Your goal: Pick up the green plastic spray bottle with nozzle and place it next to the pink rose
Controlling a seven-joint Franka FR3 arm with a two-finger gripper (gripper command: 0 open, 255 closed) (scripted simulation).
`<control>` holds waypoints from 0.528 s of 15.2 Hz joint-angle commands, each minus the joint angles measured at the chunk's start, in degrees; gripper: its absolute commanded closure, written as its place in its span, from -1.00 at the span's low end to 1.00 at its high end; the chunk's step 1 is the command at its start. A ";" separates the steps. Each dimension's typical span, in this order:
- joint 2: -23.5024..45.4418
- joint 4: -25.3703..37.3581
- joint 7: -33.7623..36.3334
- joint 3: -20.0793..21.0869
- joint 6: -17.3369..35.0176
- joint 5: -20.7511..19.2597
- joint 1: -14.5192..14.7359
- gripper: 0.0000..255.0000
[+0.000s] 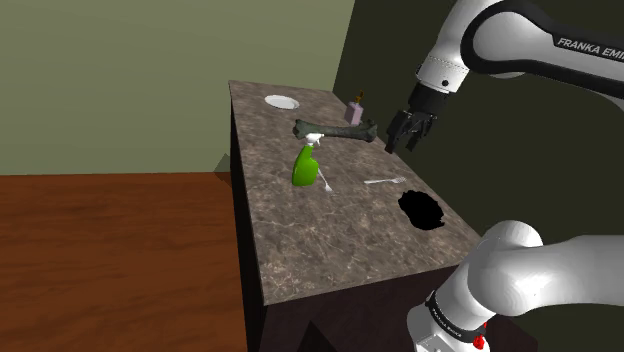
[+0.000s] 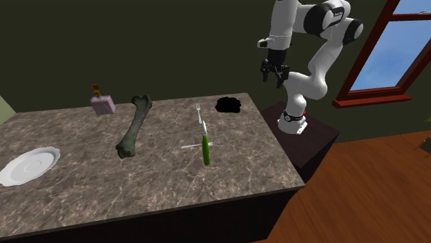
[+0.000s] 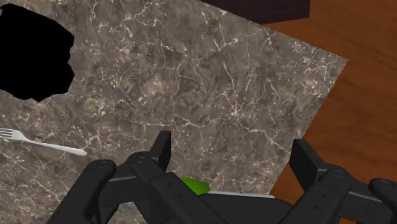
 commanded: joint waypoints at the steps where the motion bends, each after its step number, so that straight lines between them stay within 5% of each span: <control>1: 0.00 0.00 0.00 0.00 0.00 0.00 0.00 -1.00; 8: 4.02 -6.14 -20.96 -11.64 14.52 -3.54 2.88 -1.00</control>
